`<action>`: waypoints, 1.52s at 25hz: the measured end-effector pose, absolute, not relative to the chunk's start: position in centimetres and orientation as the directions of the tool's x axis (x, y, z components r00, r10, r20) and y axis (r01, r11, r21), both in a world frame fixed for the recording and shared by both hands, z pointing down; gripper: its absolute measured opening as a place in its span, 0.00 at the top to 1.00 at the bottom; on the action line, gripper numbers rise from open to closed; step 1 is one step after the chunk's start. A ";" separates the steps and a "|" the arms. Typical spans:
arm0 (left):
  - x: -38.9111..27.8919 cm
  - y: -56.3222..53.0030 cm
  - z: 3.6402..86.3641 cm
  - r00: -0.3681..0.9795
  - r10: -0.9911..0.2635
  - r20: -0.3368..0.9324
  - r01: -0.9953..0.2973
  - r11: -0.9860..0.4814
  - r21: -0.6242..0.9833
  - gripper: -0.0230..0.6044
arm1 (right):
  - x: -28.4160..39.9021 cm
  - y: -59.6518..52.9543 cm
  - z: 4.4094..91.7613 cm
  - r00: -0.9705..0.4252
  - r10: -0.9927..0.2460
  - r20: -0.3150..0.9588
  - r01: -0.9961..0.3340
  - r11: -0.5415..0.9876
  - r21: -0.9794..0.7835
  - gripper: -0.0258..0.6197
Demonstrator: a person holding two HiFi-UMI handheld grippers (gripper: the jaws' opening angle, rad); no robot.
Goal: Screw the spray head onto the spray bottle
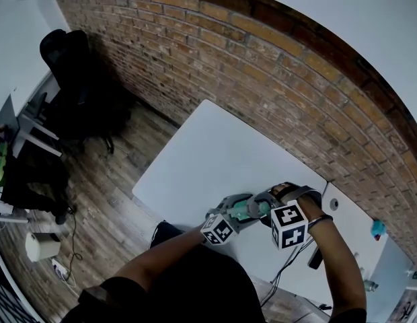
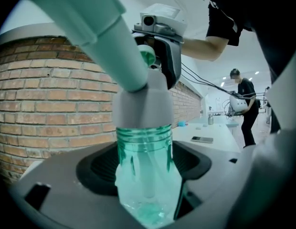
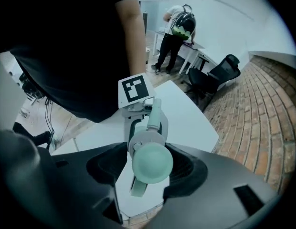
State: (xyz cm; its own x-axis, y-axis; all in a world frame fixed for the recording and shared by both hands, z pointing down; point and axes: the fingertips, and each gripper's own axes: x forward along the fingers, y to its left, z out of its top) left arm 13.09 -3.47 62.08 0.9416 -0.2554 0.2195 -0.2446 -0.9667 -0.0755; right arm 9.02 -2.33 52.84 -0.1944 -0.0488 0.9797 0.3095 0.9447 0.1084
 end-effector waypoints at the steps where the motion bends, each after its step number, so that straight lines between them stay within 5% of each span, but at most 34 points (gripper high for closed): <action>1: 13.1 -3.5 62.1 0.942 -0.255 0.219 -0.245 -0.967 -0.074 0.43 | 8.9 -2.5 53.0 -0.189 -0.049 0.981 0.322 0.940 0.109 0.58; 7: 13.0 -3.5 62.0 0.942 -0.256 0.216 -0.246 -0.967 -0.072 0.42 | 8.5 -2.7 52.6 -0.218 -0.042 0.975 0.269 0.958 0.102 0.59; 20: 12.9 -3.4 62.1 0.940 -0.267 0.211 -0.253 -0.963 -0.088 0.42 | 8.5 -3.5 52.4 -0.321 -0.208 0.924 -0.218 0.966 0.141 0.60; 26: 12.9 -3.3 62.1 0.940 -0.265 0.214 -0.253 -0.964 -0.086 0.42 | 8.6 -3.6 52.5 -0.313 -0.255 0.915 -0.341 0.929 0.142 0.60; 33: 13.1 -3.3 62.3 0.940 -0.257 0.223 -0.245 -0.966 -0.079 0.42 | 8.5 -2.9 51.8 -0.346 -0.201 0.916 -0.264 0.958 0.110 0.57; 38: 12.9 -3.5 62.2 0.940 -0.258 0.224 -0.246 -0.966 -0.082 0.42 | 8.7 -2.3 51.8 -0.259 -0.169 0.951 0.082 0.977 0.196 0.57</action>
